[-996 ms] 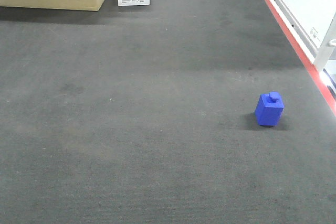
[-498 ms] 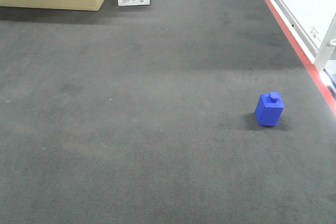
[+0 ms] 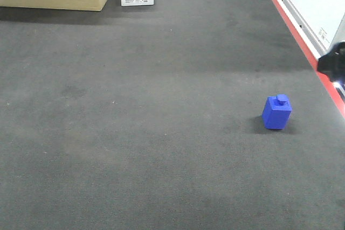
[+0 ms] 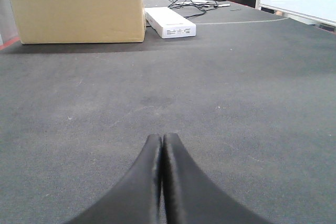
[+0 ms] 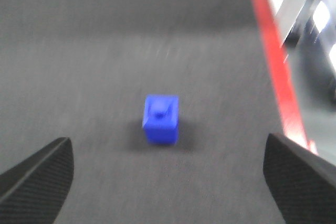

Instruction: Pour parts from conveyor to right shelf

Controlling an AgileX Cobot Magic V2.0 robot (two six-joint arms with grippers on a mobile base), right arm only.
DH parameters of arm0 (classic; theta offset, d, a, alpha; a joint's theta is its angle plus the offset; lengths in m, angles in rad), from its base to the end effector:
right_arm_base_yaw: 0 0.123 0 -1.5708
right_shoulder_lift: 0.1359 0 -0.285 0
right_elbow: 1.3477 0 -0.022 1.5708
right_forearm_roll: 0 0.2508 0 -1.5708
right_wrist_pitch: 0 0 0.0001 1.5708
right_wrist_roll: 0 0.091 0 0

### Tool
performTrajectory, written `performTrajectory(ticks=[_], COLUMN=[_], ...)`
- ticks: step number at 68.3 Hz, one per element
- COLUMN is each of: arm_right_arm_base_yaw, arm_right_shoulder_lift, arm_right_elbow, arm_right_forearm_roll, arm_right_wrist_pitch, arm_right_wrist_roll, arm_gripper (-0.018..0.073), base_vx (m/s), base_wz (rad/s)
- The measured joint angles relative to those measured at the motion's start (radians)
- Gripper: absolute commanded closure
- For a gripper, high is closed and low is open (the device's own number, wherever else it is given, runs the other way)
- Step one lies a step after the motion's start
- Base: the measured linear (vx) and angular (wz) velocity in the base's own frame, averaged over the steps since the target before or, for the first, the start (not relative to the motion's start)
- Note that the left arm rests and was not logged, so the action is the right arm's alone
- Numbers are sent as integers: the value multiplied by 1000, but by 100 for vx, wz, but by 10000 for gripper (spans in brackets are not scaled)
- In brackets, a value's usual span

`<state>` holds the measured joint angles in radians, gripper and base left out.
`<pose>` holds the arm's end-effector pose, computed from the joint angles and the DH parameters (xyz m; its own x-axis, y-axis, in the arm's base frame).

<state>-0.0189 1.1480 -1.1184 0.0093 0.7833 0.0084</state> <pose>0.2364 -0.0039 0.3723 -0.6632 0.0275 -0.7479 0.0239 0.9996 0.0156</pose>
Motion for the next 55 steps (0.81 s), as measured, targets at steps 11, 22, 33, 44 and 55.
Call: performTrajectory(ticks=[11,22,33,44,55], arm_right_arm_base_yaw=[0,0,0,0,0], arm_right_shoulder_lift=[169,354,520,657,762], arm_right_elbow=[-188,-348,-465,-560,-627], arm_right_forearm_roll=[41,51,52,63,70], arm_right_wrist_pitch=[209,388,455,456,456], arm_right_wrist_roll=[-32,-35,-25,-24,-23], arm_gripper=[-132,-126,-123,-115,-111], base_vx=[0,0,0,0,0], base_wz=[0,0,0,0,0])
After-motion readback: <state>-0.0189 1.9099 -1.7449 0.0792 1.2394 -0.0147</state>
